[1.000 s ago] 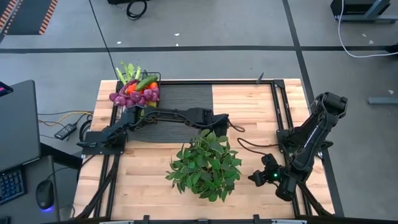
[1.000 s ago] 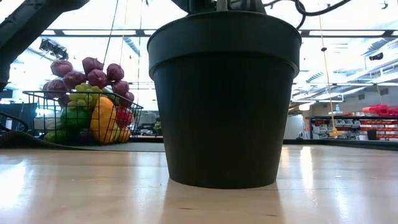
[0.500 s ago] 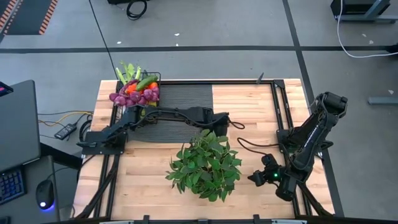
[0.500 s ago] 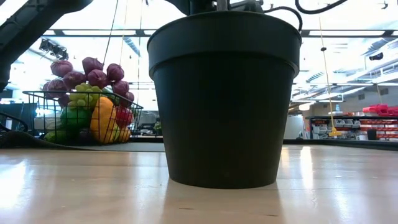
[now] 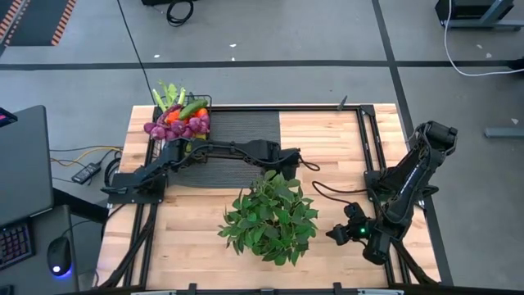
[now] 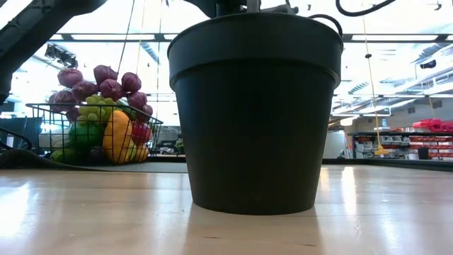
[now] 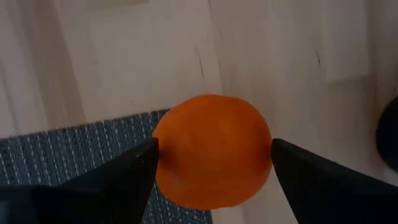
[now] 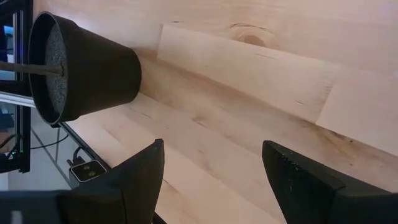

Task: Build produce basket
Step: Put the orange into the wire basket

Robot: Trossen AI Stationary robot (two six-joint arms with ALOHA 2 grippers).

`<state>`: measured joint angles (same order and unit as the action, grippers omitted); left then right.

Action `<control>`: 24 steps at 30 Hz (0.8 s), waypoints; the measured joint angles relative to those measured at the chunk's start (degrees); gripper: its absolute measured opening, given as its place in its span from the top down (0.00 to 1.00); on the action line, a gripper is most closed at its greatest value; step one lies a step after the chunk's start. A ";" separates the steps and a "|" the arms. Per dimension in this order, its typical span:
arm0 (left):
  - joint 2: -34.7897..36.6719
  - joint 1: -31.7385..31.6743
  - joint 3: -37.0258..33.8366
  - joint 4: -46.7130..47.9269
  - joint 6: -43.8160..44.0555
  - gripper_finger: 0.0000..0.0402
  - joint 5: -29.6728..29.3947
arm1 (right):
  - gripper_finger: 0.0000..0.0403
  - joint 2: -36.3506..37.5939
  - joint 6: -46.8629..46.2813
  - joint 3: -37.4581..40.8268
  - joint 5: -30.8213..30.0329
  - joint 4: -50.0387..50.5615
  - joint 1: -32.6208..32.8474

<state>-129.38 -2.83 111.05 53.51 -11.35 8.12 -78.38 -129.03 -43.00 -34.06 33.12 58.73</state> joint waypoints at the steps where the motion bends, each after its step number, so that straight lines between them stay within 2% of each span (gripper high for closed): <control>1: 0.04 0.00 -0.57 -0.52 -1.08 0.21 0.06 | 0.32 0.01 0.00 0.00 0.00 -0.07 -0.01; 5: 0.37 -0.38 -2.67 -2.08 -2.23 0.21 0.39 | 0.32 0.01 0.00 0.00 0.00 -0.06 -0.01; 11: 0.37 -0.92 -4.31 -6.27 2.20 0.21 1.97 | 0.32 0.01 0.04 0.00 -1.03 -0.04 -0.03; 20: 0.22 -2.10 -4.48 -5.90 6.54 0.22 2.23 | 0.32 0.01 0.07 0.00 -1.03 -0.06 -0.03; 24: 0.42 -2.20 -4.48 -5.86 9.99 0.25 2.08 | 0.32 0.01 0.11 0.00 -1.03 -0.11 -0.03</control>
<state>-128.96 -5.03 106.57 47.65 -1.37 10.20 -78.37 -128.93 -43.00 -35.09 33.02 58.70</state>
